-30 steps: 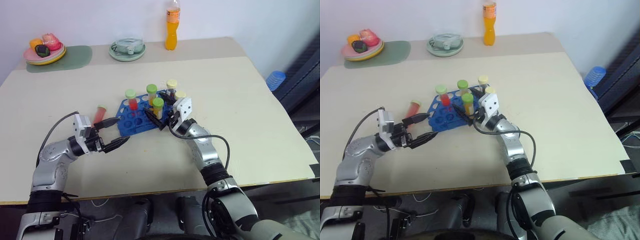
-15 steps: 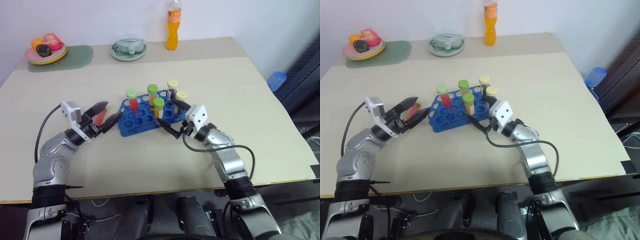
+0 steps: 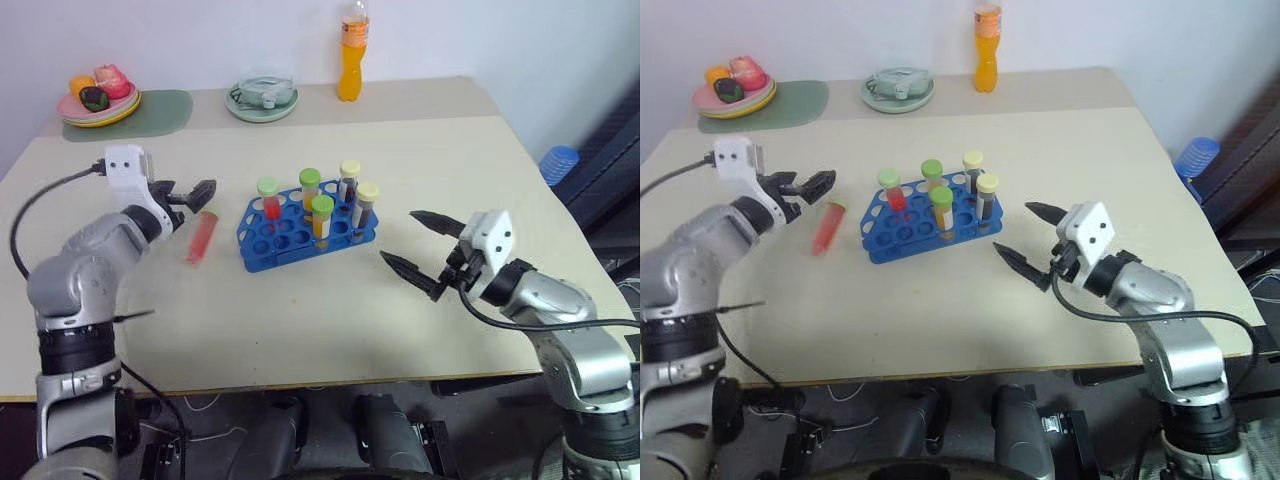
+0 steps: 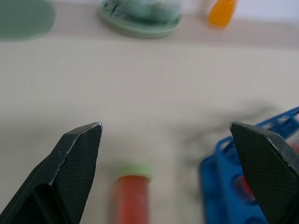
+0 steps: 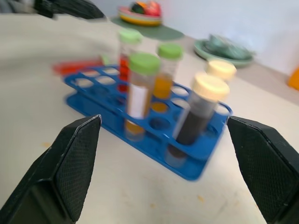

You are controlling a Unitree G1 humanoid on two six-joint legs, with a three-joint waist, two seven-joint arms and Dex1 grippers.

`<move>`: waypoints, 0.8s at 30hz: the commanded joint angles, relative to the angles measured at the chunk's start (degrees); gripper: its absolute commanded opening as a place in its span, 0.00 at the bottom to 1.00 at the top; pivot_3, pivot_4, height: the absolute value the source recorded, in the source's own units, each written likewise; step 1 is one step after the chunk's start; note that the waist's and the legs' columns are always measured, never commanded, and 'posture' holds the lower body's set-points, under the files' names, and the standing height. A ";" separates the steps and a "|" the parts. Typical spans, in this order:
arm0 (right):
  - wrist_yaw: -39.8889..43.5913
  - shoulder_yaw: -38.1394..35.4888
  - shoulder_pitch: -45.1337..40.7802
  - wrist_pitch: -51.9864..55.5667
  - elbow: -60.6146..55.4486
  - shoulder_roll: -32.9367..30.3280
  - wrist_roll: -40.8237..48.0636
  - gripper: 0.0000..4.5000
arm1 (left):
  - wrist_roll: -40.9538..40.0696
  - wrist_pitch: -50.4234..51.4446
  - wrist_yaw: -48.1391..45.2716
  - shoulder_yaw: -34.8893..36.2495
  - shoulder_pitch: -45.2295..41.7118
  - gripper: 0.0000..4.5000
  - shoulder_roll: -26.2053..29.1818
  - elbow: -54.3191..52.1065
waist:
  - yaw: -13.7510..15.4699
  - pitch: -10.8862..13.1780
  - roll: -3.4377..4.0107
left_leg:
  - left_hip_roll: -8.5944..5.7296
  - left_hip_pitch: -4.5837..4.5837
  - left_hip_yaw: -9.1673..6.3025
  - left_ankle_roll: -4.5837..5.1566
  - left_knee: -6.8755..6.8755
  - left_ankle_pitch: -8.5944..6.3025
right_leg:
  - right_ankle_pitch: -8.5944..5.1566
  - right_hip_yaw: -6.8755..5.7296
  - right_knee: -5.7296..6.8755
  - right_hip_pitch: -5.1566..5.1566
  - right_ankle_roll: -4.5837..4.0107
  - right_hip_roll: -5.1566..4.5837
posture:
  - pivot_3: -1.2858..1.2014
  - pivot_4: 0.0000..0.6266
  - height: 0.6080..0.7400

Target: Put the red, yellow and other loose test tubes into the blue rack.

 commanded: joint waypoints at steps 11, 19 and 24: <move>-3.10 0.86 -1.77 2.08 -7.26 -1.28 1.42 0.97 | 8.00 27.30 0.49 -9.41 -24.94 1.00 2.75 24.46 | 0.39 0.02 -0.10 | -0.01 -0.01 0.00 -0.27 0.03 0.16 | 0.01 -0.03 -0.03 0.02 0.02 -0.02 | 0.52 0.24 1.00; -4.30 -0.32 -1.99 3.79 -7.62 -1.85 2.19 0.97 | 15.16 26.22 -0.29 -13.75 -35.72 1.00 -0.25 41.92 | 0.27 0.03 -0.13 | -0.02 -0.03 0.01 -0.30 0.00 0.18 | 0.01 -0.03 -0.03 -0.01 0.03 -0.02 | 0.52 0.24 1.00; -5.07 -0.47 -0.67 4.16 -8.71 -1.67 2.20 0.97 | 18.99 23.21 -1.33 -15.96 -38.48 1.00 -1.79 50.74 | 0.32 0.03 -0.13 | -0.02 -0.04 0.01 -0.31 0.01 0.18 | 0.01 -0.01 -0.01 -0.04 0.03 -0.02 | 0.52 0.24 1.00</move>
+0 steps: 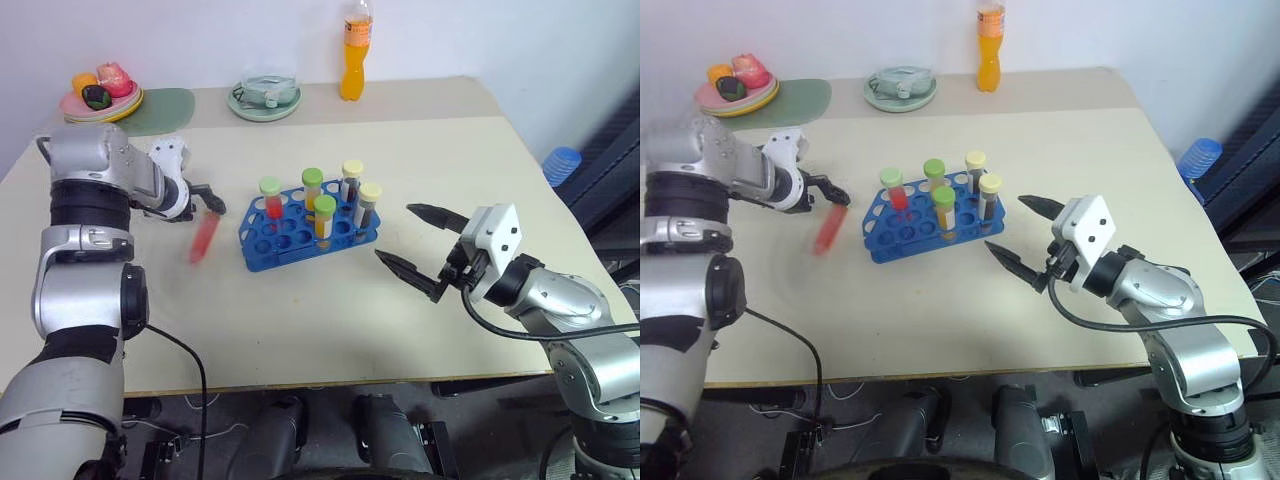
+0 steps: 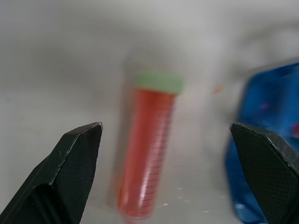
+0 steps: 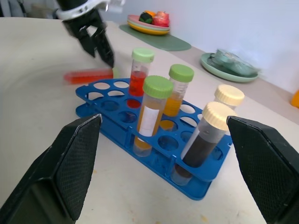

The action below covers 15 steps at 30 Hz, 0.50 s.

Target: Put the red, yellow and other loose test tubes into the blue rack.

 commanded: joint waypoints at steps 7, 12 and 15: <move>-1.19 -1.84 2.55 -0.06 -4.22 -0.41 1.06 1.00 | 7.48 -9.36 -2.28 -2.97 -4.41 0.88 -3.54 11.75 | 0.09 0.00 -0.06 | -0.02 -0.03 0.00 0.01 0.03 -0.01 | 0.01 0.00 -0.01 0.01 0.02 -0.03 | 0.52 0.24 1.00; -1.59 -1.89 3.77 -0.26 -4.41 -0.18 1.08 1.00 | 8.97 -9.49 -2.43 -2.05 -4.63 0.39 -4.54 13.57 | -0.02 0.00 -0.06 | -0.02 -0.03 0.00 0.03 0.01 -0.01 | 0.01 0.00 0.00 0.00 0.02 -0.02 | 0.52 0.24 1.00; -1.66 -1.61 4.43 -0.55 -4.30 0.01 0.89 1.00 | 9.29 -8.76 -2.27 -0.93 -4.26 0.17 -4.22 13.49 | 0.00 -0.01 -0.07 | -0.02 -0.03 0.01 0.04 0.03 -0.02 | 0.01 0.00 0.01 -0.01 0.03 -0.03 | 0.52 0.24 1.00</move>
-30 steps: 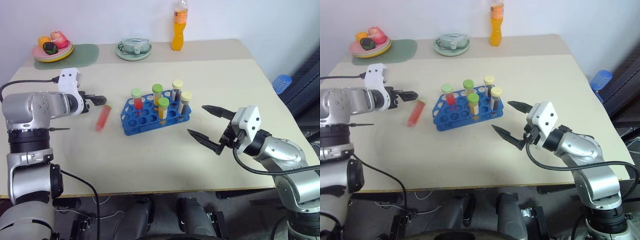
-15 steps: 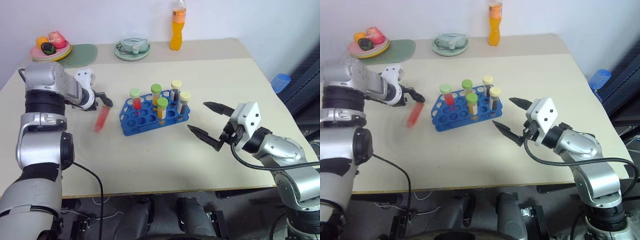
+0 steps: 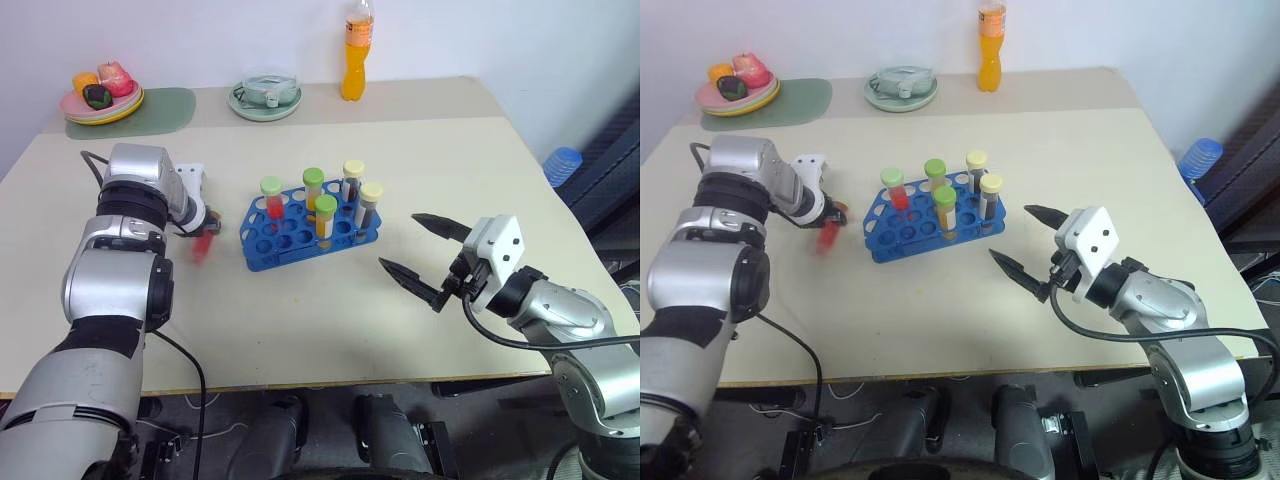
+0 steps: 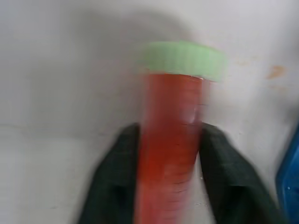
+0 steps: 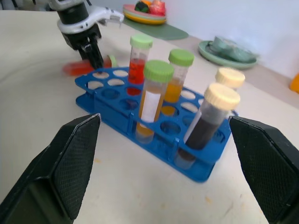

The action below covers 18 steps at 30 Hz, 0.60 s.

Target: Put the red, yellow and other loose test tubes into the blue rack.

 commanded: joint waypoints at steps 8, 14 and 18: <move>0.15 -0.26 0.75 -1.84 -0.82 0.01 0.26 1.00 | -4.04 0.21 -6.24 5.98 9.04 0.17 3.99 -19.47 | -0.33 -0.01 0.00 | 0.00 0.01 0.01 -0.01 -0.02 0.01 | 0.00 0.03 0.05 -0.03 0.00 0.00 | 0.52 0.24 1.00; 1.07 0.19 -1.37 -1.82 2.50 0.45 0.91 1.00 | -12.28 -21.18 -21.39 13.56 32.49 0.17 6.48 -51.60 | -0.44 -0.04 0.02 | 0.02 0.02 0.05 -0.04 -0.01 0.02 | 0.00 0.08 0.11 -0.06 -0.02 -0.02 | 0.52 0.24 1.00; 2.81 0.14 -1.06 -3.07 5.42 0.07 0.24 1.00 | -12.81 -36.47 -25.67 14.39 40.66 0.17 5.41 -61.53 | 0.45 -0.04 0.00 | 0.03 0.01 0.04 -0.04 0.02 0.02 | 0.01 0.04 -0.01 0.04 -0.03 -0.04 | 0.52 0.24 1.00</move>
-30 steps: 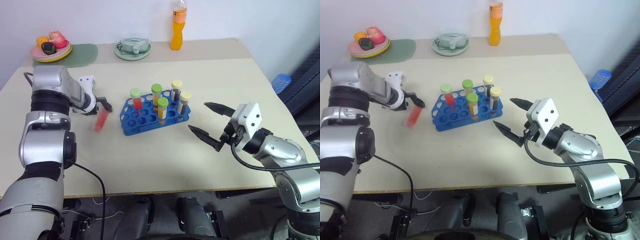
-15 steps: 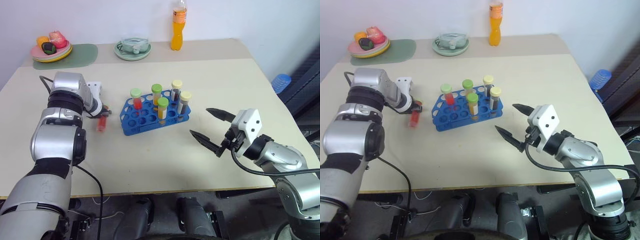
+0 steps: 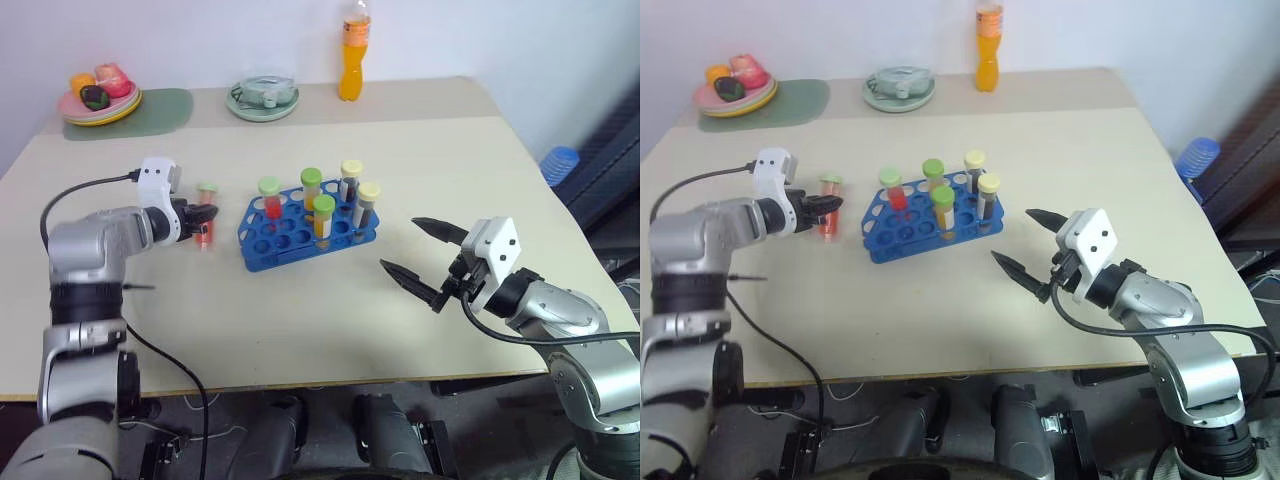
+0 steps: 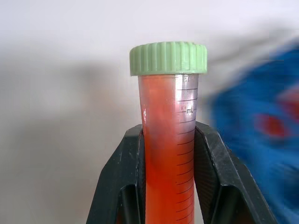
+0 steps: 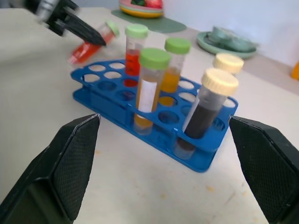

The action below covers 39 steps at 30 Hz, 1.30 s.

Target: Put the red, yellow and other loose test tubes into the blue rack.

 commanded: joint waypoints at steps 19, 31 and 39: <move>1.87 -4.61 2.76 -2.54 -0.84 -2.64 0.43 1.00 | -4.09 -47.53 -7.56 -3.29 8.92 0.17 -16.77 -9.33 | -0.09 -0.06 0.02 | 0.00 0.10 0.04 0.33 0.07 -0.18 | 0.02 -0.03 -0.14 0.22 0.02 0.00 | 0.52 0.24 1.00; 1.49 -9.29 6.89 0.51 -5.29 -4.98 2.50 1.00 | 2.08 -60.00 -9.28 -8.56 14.30 0.17 -19.67 0.50 | -0.08 -0.06 0.02 | 0.00 0.11 0.03 0.40 0.06 -0.22 | 0.02 -0.04 -0.16 0.24 0.02 0.00 | 0.52 0.24 1.00; 1.70 -11.62 8.49 2.16 -6.99 -6.49 4.08 1.00 | 4.31 -63.53 -8.76 -10.70 15.26 0.17 -20.86 3.02 | -0.07 -0.07 0.02 | 0.00 0.16 0.03 0.44 0.06 -0.25 | 0.01 -0.04 -0.19 0.31 0.02 -0.01 | 0.52 0.24 1.00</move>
